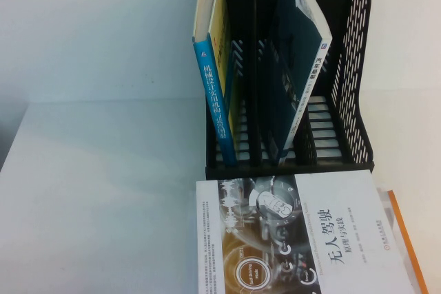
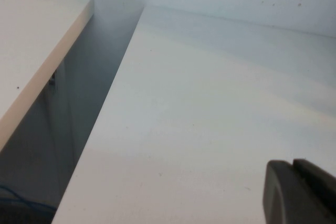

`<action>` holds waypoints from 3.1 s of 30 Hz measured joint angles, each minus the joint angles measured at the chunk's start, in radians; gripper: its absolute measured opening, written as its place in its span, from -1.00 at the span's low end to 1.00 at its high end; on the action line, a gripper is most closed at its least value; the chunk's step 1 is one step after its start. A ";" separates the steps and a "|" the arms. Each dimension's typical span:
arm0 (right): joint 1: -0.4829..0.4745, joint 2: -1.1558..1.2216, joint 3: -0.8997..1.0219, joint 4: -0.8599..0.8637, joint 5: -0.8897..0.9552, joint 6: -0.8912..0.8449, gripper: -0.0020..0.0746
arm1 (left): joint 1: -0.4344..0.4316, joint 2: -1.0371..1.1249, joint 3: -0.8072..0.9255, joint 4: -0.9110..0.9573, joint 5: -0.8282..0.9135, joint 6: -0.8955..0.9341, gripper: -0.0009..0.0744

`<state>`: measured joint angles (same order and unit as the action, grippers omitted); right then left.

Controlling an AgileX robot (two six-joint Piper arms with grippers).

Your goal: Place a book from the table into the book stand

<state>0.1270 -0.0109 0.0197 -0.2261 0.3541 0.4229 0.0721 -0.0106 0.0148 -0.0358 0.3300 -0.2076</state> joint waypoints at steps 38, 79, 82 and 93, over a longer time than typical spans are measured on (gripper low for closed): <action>0.000 0.000 0.000 0.000 0.000 0.000 -0.96 | 0.000 0.000 0.000 0.000 0.000 0.000 -0.99; 0.000 0.000 0.008 -0.022 -0.744 0.039 -0.96 | 0.000 0.000 0.007 0.011 -0.843 -0.290 -0.99; 0.000 -0.001 -0.004 -0.022 -0.915 0.039 -0.96 | 0.000 -0.002 -0.015 0.091 -0.887 -0.352 -0.99; 0.000 0.030 -0.479 0.039 -0.755 -0.021 -0.96 | 0.000 0.035 -0.401 0.272 -0.565 -0.396 -0.99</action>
<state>0.1270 0.0188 -0.4592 -0.1870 -0.4005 0.4015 0.0721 0.0239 -0.3859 0.2365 -0.2352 -0.6038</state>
